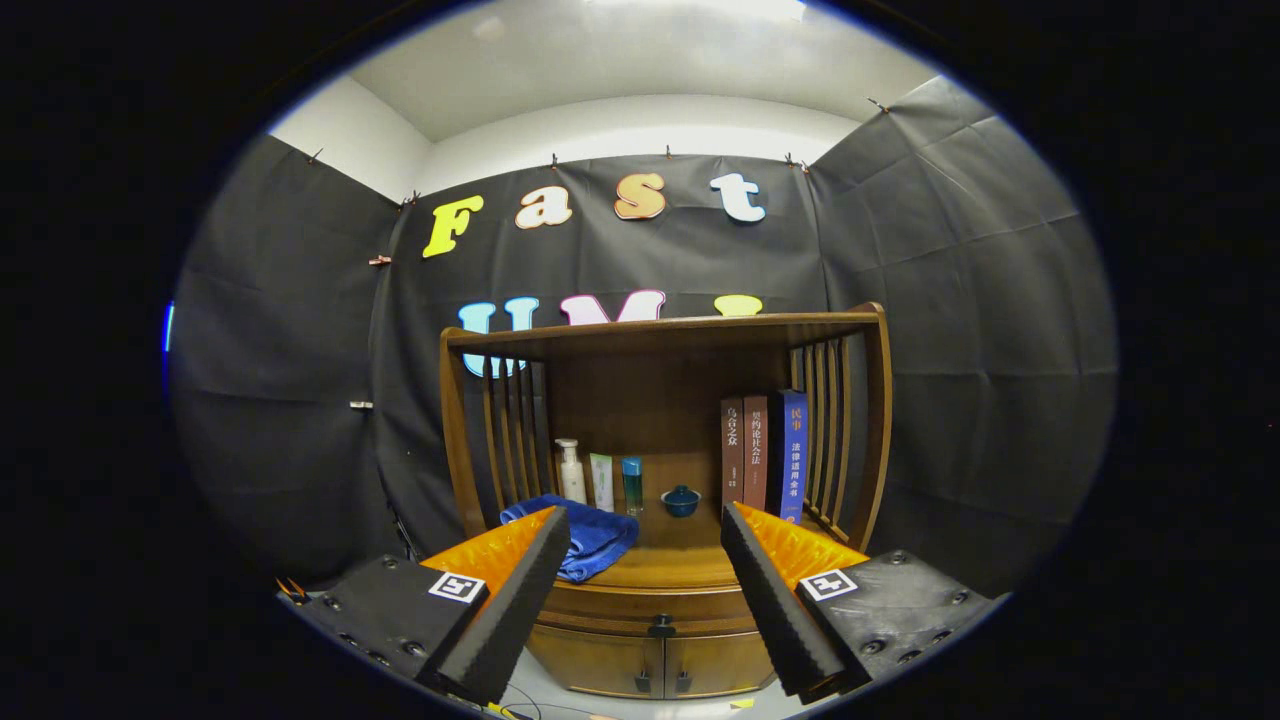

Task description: Pull open the drawer, take out the items inside it, and place them on the countertop above the cabinet.

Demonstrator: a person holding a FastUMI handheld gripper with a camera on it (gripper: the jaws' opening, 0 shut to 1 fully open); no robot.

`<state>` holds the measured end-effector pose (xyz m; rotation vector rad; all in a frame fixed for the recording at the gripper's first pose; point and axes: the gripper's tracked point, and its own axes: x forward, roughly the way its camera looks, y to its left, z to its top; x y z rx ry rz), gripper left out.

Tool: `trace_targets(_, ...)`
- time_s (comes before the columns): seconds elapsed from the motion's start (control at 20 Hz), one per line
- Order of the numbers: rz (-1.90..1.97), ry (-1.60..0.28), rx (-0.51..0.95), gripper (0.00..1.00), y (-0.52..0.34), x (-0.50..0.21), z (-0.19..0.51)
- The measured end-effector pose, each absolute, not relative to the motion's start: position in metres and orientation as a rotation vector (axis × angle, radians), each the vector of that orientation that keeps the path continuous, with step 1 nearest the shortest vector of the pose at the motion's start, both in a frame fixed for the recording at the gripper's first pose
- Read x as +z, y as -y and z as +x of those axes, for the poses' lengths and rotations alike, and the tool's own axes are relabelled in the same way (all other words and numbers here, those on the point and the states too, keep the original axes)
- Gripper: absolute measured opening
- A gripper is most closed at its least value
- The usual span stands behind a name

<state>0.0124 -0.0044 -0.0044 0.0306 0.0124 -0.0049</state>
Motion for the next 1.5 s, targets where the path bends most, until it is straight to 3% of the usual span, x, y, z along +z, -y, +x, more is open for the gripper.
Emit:
trace_targets(0.5, 0.045, -0.063, -0.008, 0.99, 0.006, -0.04, 0.024)
trace_targets(1.0, 0.089, -0.285, -0.025, 0.99, 0.016, -0.2, 0.067)
trace_targets(1.5, 0.085, -0.432, -0.051, 0.96, 0.023, -0.296, 0.127)
